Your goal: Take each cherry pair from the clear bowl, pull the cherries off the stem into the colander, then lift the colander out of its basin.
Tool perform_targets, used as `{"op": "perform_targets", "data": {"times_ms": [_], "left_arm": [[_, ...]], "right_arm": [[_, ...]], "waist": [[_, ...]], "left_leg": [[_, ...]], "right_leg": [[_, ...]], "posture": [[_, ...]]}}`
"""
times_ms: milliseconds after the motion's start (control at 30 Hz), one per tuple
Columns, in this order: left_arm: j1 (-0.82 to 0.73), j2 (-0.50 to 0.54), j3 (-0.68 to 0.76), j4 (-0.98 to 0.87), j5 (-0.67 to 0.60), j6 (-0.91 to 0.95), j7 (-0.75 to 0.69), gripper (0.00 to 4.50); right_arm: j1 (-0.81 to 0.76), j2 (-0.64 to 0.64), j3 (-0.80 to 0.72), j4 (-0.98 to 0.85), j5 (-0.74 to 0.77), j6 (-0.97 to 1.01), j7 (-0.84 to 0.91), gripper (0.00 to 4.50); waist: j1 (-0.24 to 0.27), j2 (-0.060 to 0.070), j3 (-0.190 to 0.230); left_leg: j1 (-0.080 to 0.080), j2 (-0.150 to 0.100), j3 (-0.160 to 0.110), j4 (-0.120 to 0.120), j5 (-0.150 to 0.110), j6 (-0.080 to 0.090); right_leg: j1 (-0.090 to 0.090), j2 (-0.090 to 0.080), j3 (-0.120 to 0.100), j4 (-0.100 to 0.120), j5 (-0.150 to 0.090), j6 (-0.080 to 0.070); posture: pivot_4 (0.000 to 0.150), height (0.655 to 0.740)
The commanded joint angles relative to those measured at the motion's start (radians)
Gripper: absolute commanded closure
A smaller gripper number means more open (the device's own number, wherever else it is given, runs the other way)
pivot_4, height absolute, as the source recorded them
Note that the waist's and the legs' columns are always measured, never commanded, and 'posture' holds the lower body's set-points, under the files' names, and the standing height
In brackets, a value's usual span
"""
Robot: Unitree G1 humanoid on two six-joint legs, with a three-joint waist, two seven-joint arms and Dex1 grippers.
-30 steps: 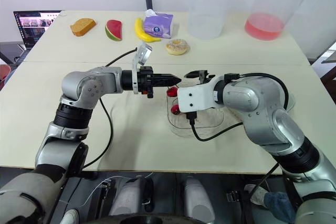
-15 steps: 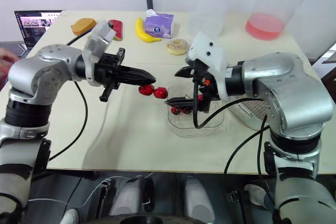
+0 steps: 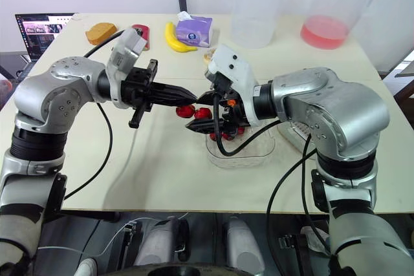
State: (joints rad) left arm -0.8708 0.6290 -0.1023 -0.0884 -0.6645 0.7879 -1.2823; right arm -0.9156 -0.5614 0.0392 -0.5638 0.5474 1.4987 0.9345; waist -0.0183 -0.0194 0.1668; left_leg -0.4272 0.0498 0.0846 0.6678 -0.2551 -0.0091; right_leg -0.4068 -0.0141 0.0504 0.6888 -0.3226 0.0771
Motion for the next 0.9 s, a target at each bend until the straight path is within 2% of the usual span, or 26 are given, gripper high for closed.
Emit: {"op": "perform_targets", "data": {"times_ms": [33, 67, 133, 333, 900], "left_arm": [[-0.008, 0.008, 0.020, -0.025, -0.006, -0.010, 0.007, 4.50], [-0.009, 0.007, 0.021, -0.025, -0.007, -0.008, 0.010, 4.50], [-0.010, 0.004, 0.020, -0.023, -0.007, -0.007, 0.016, 4.50], [-0.019, -0.002, 0.024, -0.011, -0.010, -0.007, 0.025, 4.50], [-0.037, -0.022, 0.042, 0.007, -0.025, 0.018, 0.047, 4.50]], "right_arm": [[-0.021, -0.015, -0.006, -0.005, 0.036, -0.019, -0.033, 3.49], [-0.020, -0.016, -0.006, -0.003, 0.044, -0.020, -0.042, 3.98], [-0.018, -0.014, -0.008, 0.000, 0.057, -0.022, -0.061, 4.44], [-0.010, -0.043, 0.010, 0.002, 0.088, -0.032, -0.096, 4.47], [0.159, -0.187, 0.111, 0.002, 0.089, -0.159, -0.154, 4.47]], "waist": [[0.000, 0.000, 0.000], [0.000, 0.000, 0.000], [0.000, 0.000, 0.000], [0.000, 0.000, 0.000], [-0.001, -0.001, 0.000]], "left_leg": [[0.000, 0.000, 0.000, 0.000, 0.000, 0.000], [0.000, 0.000, 0.000, 0.000, 0.000, 0.000], [0.000, 0.000, 0.000, 0.000, 0.000, 0.000], [0.000, 0.000, 0.000, 0.000, 0.000, 0.000], [0.000, 0.000, 0.000, 0.000, 0.000, 0.000]], "right_leg": [[0.000, 0.000, 0.000, 0.000, 0.000, 0.000], [0.000, 0.000, 0.000, 0.000, 0.000, 0.000], [0.000, 0.000, 0.000, 0.000, 0.000, 0.000], [0.000, 0.000, 0.000, 0.000, 0.000, 0.000], [0.000, 0.000, 0.000, -0.001, 0.000, 0.000]], "posture": [[0.150, 0.7400], [0.150, 0.7400], [0.150, 0.7400], [0.150, 0.7400], [0.150, 0.7400]]}}
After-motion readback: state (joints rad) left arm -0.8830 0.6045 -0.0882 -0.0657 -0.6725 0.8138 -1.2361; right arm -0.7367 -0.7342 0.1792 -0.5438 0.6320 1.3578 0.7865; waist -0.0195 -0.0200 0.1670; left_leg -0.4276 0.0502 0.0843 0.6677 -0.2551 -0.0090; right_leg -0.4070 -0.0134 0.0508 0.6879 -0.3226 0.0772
